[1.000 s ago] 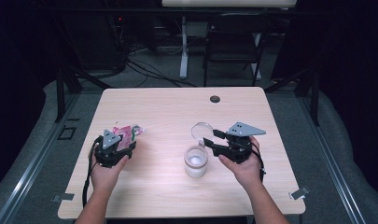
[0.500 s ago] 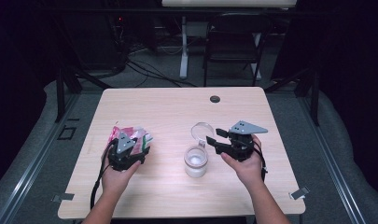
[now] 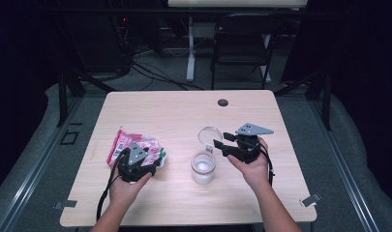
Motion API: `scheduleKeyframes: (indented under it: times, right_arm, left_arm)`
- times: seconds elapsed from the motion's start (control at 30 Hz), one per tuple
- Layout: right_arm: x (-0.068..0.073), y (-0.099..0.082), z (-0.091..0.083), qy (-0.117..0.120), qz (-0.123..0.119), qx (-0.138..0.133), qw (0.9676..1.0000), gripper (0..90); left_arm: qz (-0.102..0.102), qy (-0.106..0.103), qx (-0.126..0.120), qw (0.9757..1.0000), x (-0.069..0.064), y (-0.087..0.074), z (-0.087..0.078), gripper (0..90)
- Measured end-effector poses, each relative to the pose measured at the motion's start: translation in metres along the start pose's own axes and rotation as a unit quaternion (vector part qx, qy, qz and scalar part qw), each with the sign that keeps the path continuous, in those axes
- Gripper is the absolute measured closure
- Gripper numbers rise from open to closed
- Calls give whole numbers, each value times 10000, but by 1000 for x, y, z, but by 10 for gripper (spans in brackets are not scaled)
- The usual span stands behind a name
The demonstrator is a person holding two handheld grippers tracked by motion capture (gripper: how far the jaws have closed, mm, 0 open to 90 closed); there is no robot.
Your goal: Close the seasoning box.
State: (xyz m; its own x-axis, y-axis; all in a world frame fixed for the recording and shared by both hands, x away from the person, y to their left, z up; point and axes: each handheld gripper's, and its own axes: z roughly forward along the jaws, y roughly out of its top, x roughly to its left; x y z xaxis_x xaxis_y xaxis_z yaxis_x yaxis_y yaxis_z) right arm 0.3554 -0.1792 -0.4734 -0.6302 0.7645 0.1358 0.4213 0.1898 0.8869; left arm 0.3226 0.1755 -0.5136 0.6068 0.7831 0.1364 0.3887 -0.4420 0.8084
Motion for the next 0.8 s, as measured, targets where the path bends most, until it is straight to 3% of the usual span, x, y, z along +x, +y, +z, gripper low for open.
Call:
scheduleKeyframes:
  times: [0.8]
  right_arm:
    - [-7, 0, 16, 52, 69, 95, 9999, 520]
  left_arm:
    - [-124, 151, -17, 9998, 6, -8, -11, 403]
